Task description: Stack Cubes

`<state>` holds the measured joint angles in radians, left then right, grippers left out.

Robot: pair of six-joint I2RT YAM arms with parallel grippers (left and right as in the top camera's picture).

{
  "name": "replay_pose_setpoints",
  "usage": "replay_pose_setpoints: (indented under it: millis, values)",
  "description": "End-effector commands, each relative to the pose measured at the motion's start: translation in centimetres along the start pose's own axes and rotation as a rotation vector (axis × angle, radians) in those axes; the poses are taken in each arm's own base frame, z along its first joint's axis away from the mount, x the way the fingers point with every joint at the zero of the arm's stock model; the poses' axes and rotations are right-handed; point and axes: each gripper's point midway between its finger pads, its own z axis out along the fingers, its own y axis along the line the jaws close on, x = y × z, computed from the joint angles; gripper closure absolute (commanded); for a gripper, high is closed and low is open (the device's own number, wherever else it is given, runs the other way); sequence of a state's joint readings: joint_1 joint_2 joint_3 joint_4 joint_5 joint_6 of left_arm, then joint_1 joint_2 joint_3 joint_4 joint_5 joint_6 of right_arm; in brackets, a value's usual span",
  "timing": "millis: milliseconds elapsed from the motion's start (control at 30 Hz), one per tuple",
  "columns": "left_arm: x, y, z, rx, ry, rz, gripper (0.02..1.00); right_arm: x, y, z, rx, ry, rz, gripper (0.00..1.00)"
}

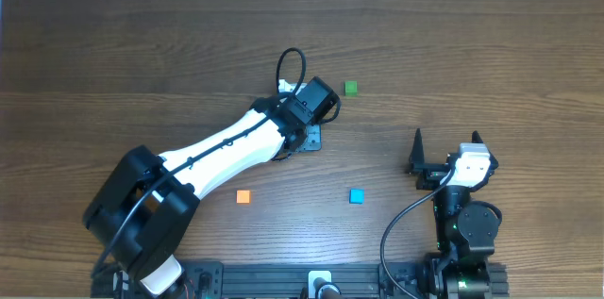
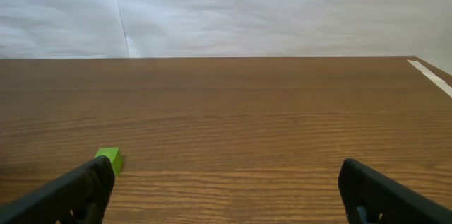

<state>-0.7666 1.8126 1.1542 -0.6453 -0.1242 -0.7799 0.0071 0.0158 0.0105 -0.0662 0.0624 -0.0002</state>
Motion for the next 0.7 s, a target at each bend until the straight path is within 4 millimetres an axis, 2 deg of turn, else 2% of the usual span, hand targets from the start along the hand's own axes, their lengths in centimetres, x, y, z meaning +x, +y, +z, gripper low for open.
replay_pose_setpoints:
  millis: [33, 333, 400, 467, 567, 700]
  values:
    - [-0.38, -0.44, 0.21, 0.002, -0.006, -0.013, 0.901, 0.16, -0.39, 0.00, 0.020, 0.001, -0.001, 0.009]
    - [-0.19, -0.78, 0.33, 0.008, -0.005, -0.006, 0.853, 0.17, -0.39, 0.01, 0.020, 0.002, -0.001, 0.007]
    - [-0.22, -0.84, 0.32, 0.010, -0.007, -0.005, 0.822, 0.16, -0.39, 0.00, 0.020, 0.001, -0.001, 0.007]
    - [-0.23, -0.86, 0.32, 0.010, -0.007, -0.006, 0.730, 0.16, -0.39, 0.00, 0.020, 0.001, -0.001, 0.007]
    - [-0.23, -0.86, 0.32, 0.010, -0.007, -0.005, 0.652, 0.16, -0.39, 0.00, 0.020, 0.001, -0.001, 0.009]
    - [-0.23, -0.85, 0.32, 0.010, -0.007, -0.005, 0.621, 0.16, -0.39, 0.00, 0.020, 0.001, -0.001, 0.007]
